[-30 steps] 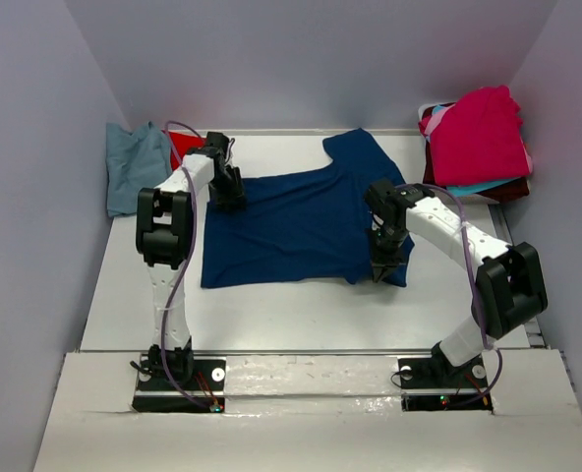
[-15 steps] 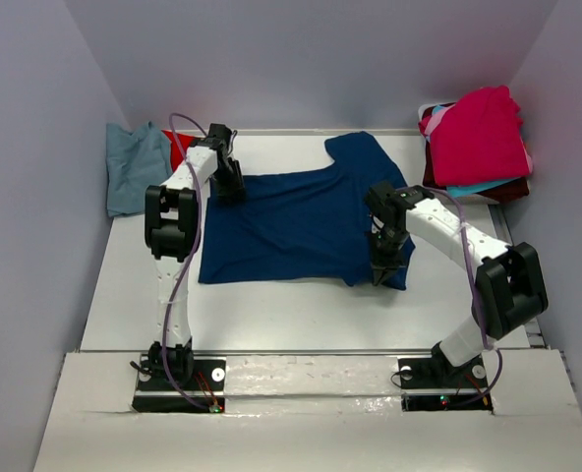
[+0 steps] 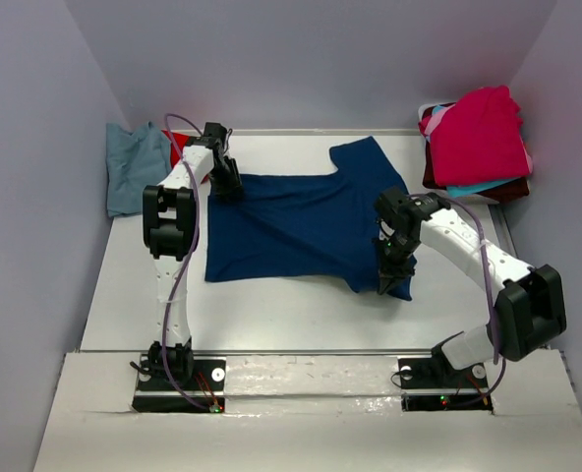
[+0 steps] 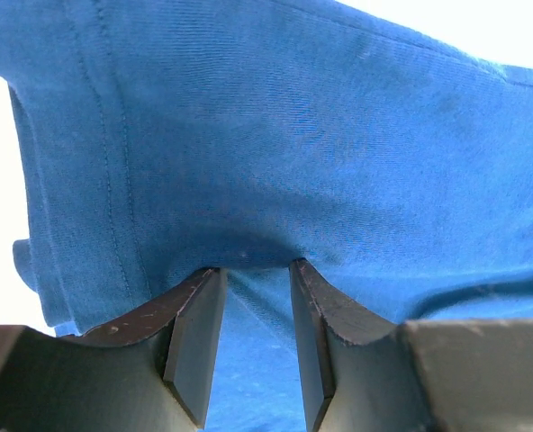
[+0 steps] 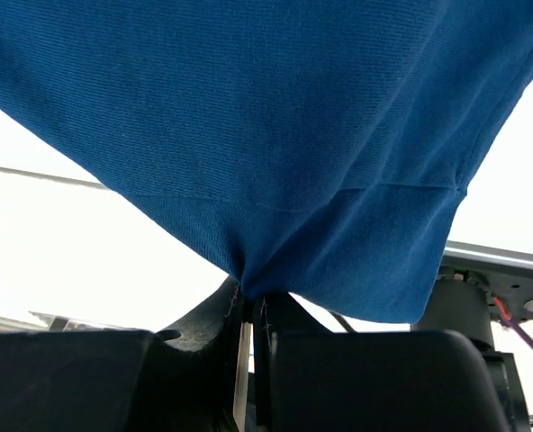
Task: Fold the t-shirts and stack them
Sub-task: Flatten the tshirt out
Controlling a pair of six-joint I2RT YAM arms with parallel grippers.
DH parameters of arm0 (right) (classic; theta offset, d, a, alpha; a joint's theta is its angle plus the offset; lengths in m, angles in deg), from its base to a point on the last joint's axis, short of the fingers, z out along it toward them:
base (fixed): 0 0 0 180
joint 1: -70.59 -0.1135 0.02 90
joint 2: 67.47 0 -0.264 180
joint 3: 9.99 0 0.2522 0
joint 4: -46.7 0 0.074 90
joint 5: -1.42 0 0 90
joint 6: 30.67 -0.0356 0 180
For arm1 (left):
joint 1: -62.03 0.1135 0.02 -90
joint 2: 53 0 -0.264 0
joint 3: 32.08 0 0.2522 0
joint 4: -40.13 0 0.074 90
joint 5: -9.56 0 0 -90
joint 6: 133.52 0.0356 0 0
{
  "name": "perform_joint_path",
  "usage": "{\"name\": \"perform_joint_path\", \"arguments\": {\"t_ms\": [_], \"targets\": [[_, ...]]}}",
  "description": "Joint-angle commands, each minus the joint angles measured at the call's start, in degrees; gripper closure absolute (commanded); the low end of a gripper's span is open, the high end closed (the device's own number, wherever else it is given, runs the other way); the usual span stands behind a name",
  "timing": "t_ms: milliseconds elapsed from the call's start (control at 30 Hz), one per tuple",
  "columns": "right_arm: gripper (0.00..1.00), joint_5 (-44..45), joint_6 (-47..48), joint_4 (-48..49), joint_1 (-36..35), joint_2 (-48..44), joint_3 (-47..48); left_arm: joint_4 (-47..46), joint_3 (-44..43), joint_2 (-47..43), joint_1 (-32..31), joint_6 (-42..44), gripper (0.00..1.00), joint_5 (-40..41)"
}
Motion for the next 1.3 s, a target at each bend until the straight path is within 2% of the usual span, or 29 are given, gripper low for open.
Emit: {"name": "perform_joint_path", "arguments": {"t_ms": [0,467,1000,1267], "targets": [[0.93,-3.0,0.9,-4.9,0.2,-3.7,-1.5,-0.6,0.4,3.3,1.1,0.7,0.53,2.5],[0.93,-6.4,1.2,-8.8,0.2,-8.3,-3.5,-0.7,1.4,2.9,2.2,0.9,0.55,2.3],[0.93,-9.1,0.6,-14.3,0.2,-14.3,-1.4,-0.6,1.7,3.2,2.7,0.9,0.55,2.3],[0.93,-14.6,-1.1,-14.4,0.2,-19.1,-3.1,-0.7,2.4,3.3,3.2,0.8,0.59,2.4]]}}
